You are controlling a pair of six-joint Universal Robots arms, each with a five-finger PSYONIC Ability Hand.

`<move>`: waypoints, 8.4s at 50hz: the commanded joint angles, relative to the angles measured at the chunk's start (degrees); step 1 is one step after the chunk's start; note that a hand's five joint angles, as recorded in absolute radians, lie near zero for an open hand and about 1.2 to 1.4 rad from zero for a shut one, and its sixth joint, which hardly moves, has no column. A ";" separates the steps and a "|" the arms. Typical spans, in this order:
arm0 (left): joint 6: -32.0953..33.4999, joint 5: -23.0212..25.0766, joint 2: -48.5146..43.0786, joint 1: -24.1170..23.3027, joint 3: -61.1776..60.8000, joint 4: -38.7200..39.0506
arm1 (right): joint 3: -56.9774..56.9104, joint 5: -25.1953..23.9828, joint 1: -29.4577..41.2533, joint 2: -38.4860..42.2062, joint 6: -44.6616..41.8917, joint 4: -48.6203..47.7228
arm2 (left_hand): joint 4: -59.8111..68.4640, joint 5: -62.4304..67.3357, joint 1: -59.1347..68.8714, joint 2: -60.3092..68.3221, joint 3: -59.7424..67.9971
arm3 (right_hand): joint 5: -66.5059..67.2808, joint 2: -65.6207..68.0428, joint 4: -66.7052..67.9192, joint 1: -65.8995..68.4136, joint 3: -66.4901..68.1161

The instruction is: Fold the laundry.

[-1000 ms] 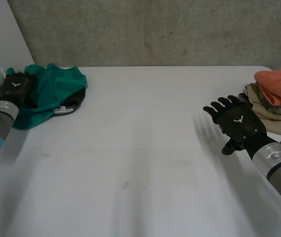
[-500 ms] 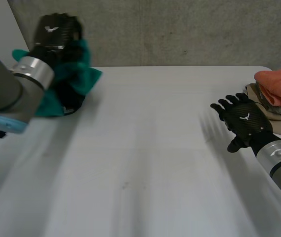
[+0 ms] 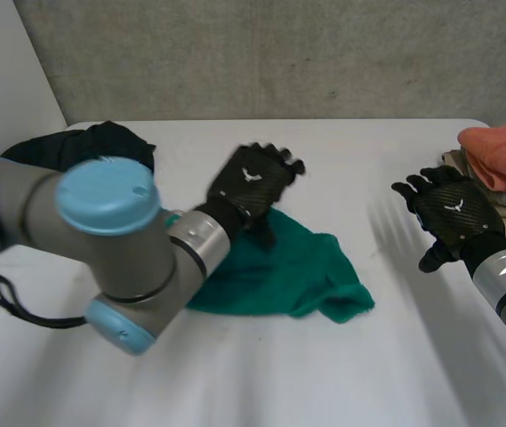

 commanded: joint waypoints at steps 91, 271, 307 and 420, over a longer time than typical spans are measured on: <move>6.41 2.82 11.76 19.36 -15.71 1.69 | -33.53 8.58 20.80 6.15 -5.26 46.58 | 61.02 61.42 59.85 60.61 60.38 | 1.01 1.33 1.59 0.79 1.37; 13.35 -1.74 11.10 28.76 -11.65 0.38 | -15.26 13.50 4.54 6.80 -5.78 10.88 | 61.02 61.42 59.85 60.61 60.38 | 67.22 67.54 67.80 66.99 67.58; 21.61 -2.71 3.79 27.28 12.98 -10.11 | -53.66 22.64 8.49 13.81 -19.68 34.47 | 61.02 61.42 59.85 60.61 60.38 | 67.22 67.54 67.80 66.99 67.58; 11.68 -13.96 13.43 21.38 -18.52 -1.65 | -24.41 8.67 -0.03 16.45 -6.14 28.20 | -8.98 -8.58 -10.15 -9.39 -9.62 | 2.67 2.99 3.25 2.45 3.03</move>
